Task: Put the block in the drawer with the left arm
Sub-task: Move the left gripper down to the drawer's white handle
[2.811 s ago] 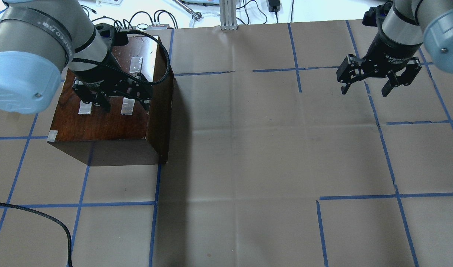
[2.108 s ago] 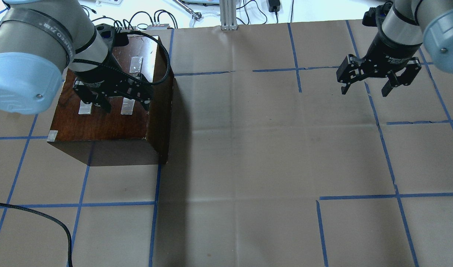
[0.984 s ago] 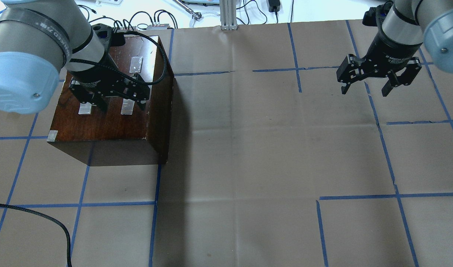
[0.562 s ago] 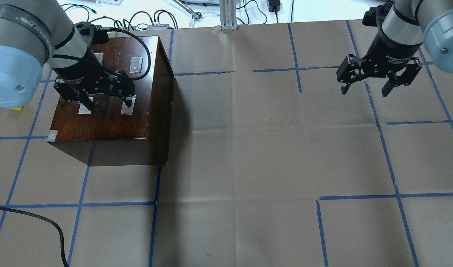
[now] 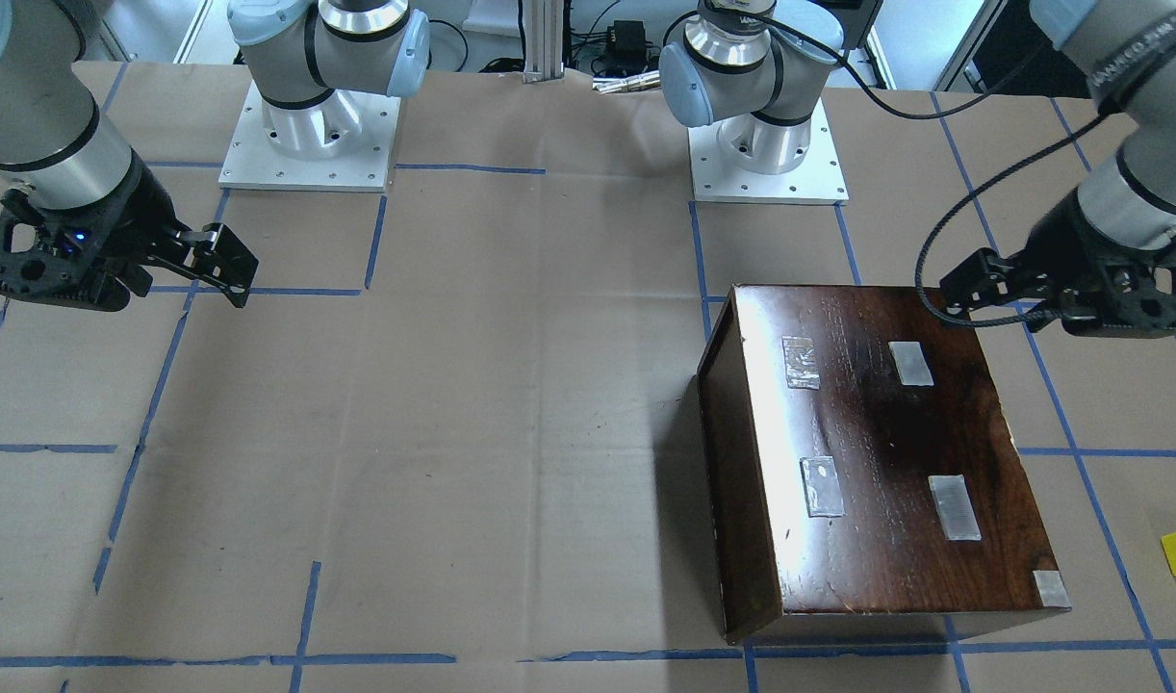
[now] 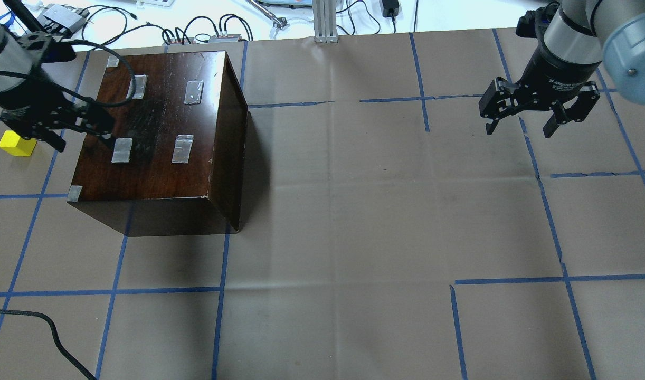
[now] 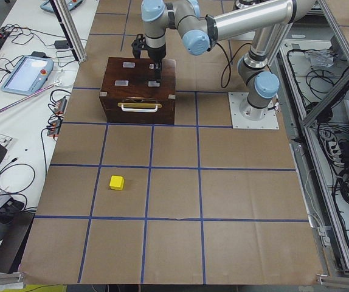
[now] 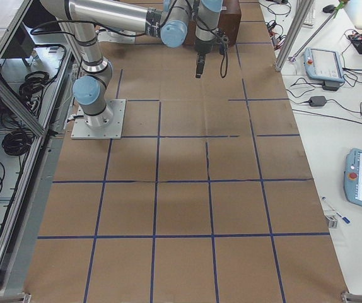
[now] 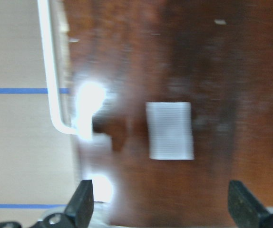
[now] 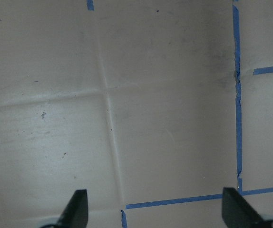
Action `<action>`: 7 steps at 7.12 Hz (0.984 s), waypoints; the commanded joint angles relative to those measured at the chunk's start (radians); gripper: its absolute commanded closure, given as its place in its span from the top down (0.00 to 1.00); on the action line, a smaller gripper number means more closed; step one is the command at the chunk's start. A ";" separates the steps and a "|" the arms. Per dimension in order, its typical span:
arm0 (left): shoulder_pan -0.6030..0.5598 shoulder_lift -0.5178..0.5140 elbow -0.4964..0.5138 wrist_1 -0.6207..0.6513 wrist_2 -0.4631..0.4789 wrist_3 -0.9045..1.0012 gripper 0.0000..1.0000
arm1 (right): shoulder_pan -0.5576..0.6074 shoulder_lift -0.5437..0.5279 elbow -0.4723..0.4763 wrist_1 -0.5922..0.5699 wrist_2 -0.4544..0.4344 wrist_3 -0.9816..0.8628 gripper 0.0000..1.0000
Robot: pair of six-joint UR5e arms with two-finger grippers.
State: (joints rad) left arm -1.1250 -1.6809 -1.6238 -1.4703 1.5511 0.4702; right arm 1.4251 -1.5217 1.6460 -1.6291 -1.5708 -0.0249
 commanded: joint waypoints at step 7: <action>0.172 -0.310 0.157 -0.001 -0.299 0.174 0.99 | 0.000 0.000 0.000 0.000 0.000 -0.001 1.00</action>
State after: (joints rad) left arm -0.9521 -1.9604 -1.4700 -1.4766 1.2747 0.6434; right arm 1.4251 -1.5217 1.6455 -1.6291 -1.5708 -0.0260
